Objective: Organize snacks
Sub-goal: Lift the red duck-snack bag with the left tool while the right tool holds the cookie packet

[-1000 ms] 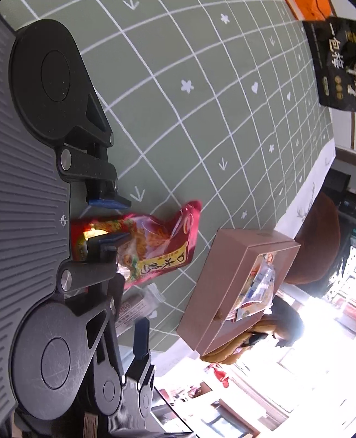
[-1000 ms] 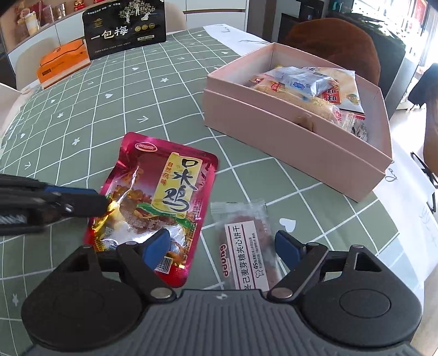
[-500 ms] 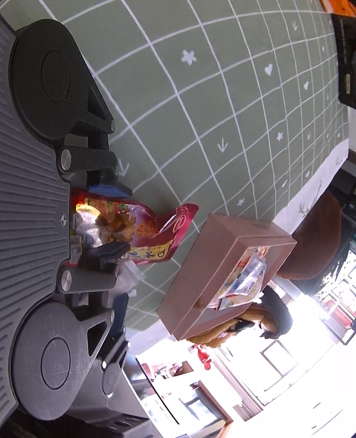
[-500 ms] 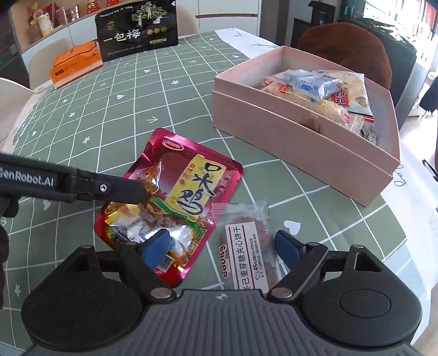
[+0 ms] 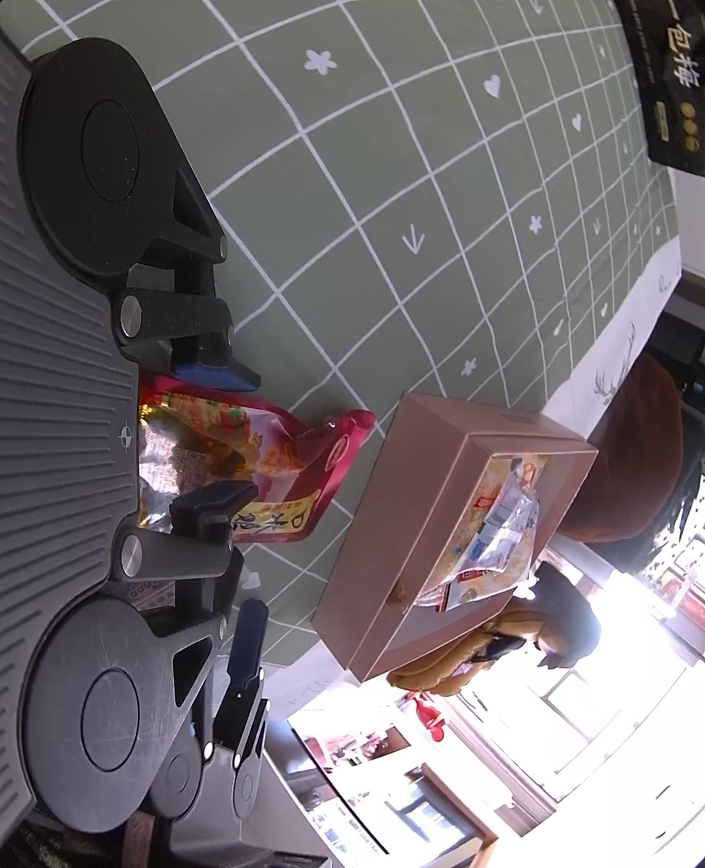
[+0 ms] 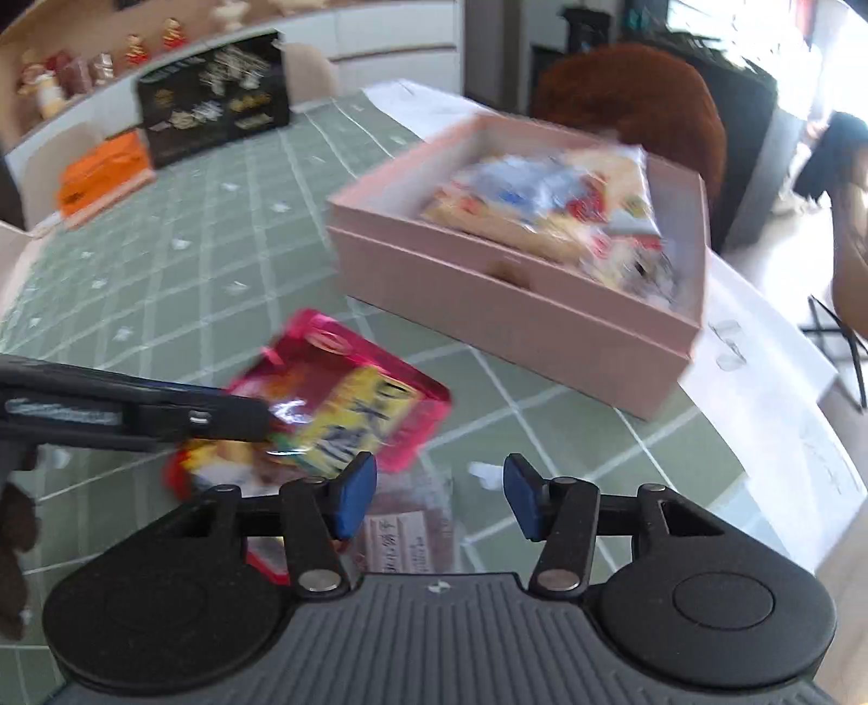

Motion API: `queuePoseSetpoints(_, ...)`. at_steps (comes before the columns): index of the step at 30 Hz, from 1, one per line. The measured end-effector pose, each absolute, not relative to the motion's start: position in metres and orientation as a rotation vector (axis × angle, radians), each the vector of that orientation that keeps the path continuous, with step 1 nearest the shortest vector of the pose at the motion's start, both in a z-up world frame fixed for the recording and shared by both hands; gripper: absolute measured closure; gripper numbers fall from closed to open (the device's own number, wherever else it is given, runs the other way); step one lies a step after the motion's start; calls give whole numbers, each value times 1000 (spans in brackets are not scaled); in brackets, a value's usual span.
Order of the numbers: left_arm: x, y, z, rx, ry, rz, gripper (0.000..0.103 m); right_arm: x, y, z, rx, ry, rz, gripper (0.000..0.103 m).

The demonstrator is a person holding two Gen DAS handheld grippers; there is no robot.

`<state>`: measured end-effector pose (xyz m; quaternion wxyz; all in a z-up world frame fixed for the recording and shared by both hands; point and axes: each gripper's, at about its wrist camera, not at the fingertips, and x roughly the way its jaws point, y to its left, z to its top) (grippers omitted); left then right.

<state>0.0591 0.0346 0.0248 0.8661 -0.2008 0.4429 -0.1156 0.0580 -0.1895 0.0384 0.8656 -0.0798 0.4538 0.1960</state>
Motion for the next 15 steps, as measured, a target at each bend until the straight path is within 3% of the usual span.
queuePoseSetpoints(15, 78, 42, 22, -476, 959, -326, 59, 51, -181, 33, -184, 933, 519, 52)
